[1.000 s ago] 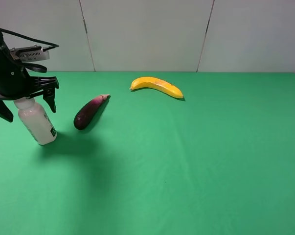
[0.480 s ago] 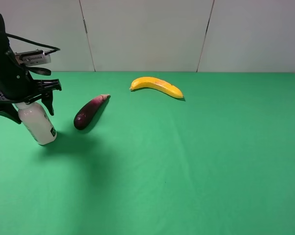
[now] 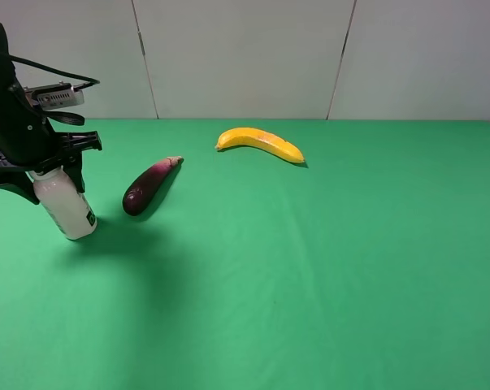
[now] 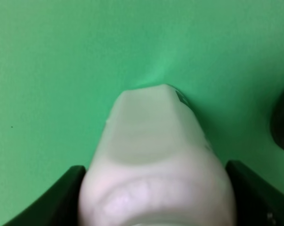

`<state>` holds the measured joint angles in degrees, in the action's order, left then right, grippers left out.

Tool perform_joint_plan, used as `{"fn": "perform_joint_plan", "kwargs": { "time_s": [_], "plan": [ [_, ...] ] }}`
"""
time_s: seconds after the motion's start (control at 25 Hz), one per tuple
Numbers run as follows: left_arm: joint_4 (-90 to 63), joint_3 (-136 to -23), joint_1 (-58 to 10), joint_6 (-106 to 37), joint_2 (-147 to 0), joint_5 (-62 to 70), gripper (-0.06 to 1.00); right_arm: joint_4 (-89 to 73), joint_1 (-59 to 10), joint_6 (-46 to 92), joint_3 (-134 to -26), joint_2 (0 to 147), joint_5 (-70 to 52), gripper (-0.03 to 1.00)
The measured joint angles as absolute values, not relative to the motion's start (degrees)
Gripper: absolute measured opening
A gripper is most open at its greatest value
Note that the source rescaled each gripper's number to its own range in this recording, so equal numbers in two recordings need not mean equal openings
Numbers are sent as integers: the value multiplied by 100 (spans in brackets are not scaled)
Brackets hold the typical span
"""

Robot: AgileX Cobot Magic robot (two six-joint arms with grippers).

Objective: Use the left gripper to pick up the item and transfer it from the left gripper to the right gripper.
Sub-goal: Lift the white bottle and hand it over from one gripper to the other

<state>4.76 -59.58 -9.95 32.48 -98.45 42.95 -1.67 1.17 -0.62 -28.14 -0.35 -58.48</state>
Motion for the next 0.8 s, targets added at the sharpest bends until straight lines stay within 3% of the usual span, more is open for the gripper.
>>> {"fn": "perform_joint_plan", "kwargs": {
  "time_s": [0.44, 0.8],
  "plan": [
    [476, -5962, -995, 3248, -9837, 4425, 0, -167, 117, -62, -2814, -35, -5848, 100],
    [984, -6182, -1006, 3242, -9234, 5289, 0, -167, 117, -62, -2814, -35, -5848, 100]
  ]
}}
